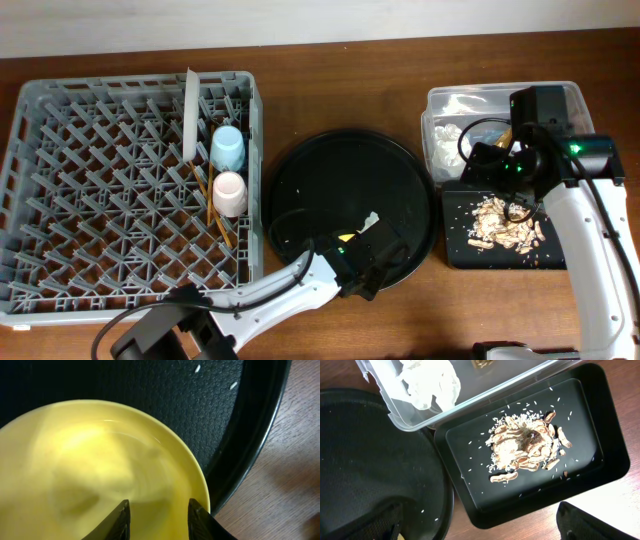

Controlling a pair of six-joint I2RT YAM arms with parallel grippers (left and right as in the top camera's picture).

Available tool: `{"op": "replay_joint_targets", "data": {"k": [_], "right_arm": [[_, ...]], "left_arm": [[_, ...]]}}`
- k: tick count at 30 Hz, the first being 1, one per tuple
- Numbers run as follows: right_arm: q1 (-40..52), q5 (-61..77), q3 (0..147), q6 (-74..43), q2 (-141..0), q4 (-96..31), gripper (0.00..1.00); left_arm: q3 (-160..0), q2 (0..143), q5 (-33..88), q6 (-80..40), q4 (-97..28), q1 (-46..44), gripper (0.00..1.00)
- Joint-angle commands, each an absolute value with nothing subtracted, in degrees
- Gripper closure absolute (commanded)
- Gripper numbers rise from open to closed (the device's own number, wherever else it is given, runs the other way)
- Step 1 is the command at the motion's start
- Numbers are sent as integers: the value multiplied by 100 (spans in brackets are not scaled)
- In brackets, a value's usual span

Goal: Sort waste into correct bins and load items into the dishwasher rack
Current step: 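Reach the left gripper to the yellow bowl and grasp its rim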

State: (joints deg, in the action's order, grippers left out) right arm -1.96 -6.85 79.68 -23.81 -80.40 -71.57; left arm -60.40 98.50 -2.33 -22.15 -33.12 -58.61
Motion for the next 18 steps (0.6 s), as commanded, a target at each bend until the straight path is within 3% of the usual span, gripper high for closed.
{"op": "replay_joint_targets", "data": {"k": [1,3,9,18], "right_arm": [[-224,-779,8027,-2401,-7966,-7157,1],[-224,-779,8027,-2401,-7966,-7157,1],[-224,-779,8027,-2401,-7966,-7157,1],[-224,-779,8027,-2401,-7966,-7157,1]], "left_arm": [[-5981,9904,-480,-2287,-3326,-5883,64],[-6012,9800,-860,-2287,-3391,-5883,63],[-6405,9050,-279,-1835,-3671,-6080,63],[-6077,9994,-272,-1839,-3306,-6114,63]]}}
